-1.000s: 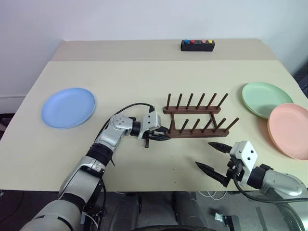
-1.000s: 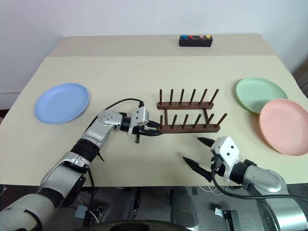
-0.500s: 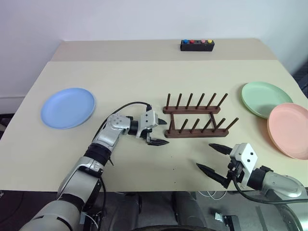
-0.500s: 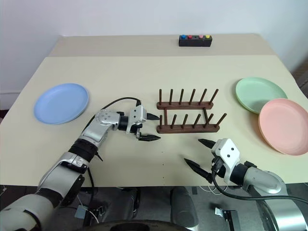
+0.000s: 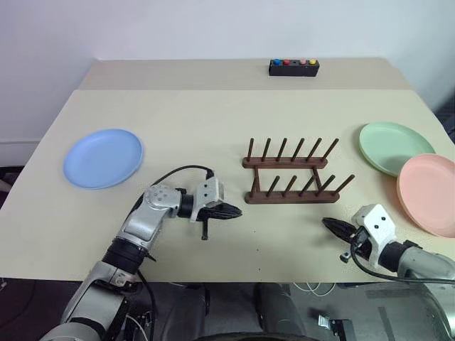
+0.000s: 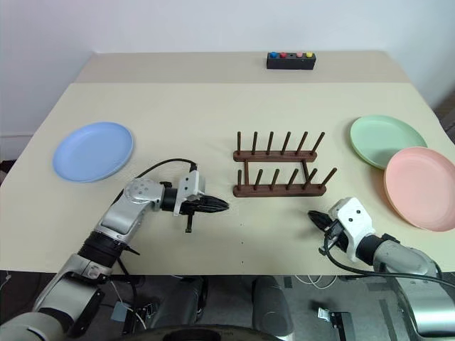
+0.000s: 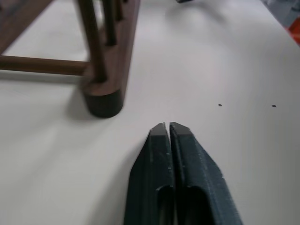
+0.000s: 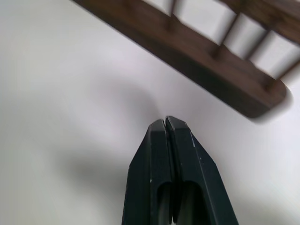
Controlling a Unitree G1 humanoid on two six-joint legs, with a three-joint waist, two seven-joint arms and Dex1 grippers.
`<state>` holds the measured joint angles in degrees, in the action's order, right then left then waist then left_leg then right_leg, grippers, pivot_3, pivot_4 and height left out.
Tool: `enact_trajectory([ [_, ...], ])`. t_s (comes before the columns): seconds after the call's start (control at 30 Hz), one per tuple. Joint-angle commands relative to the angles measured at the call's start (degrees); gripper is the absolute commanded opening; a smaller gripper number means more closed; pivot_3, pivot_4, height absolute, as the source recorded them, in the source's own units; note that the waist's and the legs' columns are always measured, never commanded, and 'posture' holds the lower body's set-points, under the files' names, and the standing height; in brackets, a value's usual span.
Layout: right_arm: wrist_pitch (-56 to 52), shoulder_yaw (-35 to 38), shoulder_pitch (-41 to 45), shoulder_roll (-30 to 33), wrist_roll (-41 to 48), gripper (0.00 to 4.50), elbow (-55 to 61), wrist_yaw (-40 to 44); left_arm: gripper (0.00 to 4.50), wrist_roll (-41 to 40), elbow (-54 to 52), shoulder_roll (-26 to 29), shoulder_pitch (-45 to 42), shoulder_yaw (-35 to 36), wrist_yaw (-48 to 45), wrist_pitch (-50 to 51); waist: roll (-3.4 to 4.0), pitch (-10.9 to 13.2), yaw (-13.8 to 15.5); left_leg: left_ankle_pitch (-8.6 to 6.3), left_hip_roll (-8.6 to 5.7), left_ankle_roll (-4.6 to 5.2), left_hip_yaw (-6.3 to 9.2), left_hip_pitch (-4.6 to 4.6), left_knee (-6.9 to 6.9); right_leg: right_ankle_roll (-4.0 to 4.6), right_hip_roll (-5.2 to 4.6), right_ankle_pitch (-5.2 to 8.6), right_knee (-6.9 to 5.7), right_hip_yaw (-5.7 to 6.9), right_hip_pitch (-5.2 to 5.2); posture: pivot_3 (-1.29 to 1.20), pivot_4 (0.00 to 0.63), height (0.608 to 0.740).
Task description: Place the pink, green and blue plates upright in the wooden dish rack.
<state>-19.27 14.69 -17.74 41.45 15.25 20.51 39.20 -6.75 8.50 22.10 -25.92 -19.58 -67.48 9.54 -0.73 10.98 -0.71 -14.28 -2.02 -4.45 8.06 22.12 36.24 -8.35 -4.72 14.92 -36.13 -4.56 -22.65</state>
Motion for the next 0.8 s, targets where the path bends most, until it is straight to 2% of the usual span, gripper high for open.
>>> enact_trajectory([
  [0.03,1.05,1.01,0.94,0.23,-1.86,0.0,-1.11,-1.15,0.03,0.12,-3.65,-1.03,0.25,-1.06,1.56,0.86,0.0,0.0,-0.03,0.0,0.0,0.0,0.0,0.0,-0.01,0.0,0.0,0.0,0.0,0.0,0.0,0.0,0.15,0.74],
  [0.43,5.27,-3.82,12.02,-0.92,-7.7,0.0,-11.79,-3.7,0.03,5.02,4.49,-5.36,-2.82,-0.63,12.0,-5.39,-0.01,0.0,-0.07,0.0,0.0,0.0,-0.02,-0.09,0.03,0.0,0.0,-0.01,0.01,0.0,0.09,0.0,0.15,0.74],
  [0.8,11.58,-7.71,20.93,-1.56,-10.36,0.0,-22.2,-3.14,0.03,6.96,15.04,-6.24,-7.98,1.63,18.54,-13.06,-0.01,-0.01,-0.34,0.0,0.0,0.0,-0.03,-0.22,0.01,-0.01,0.0,-0.01,-0.01,-0.01,0.16,0.0,0.15,0.74],
])
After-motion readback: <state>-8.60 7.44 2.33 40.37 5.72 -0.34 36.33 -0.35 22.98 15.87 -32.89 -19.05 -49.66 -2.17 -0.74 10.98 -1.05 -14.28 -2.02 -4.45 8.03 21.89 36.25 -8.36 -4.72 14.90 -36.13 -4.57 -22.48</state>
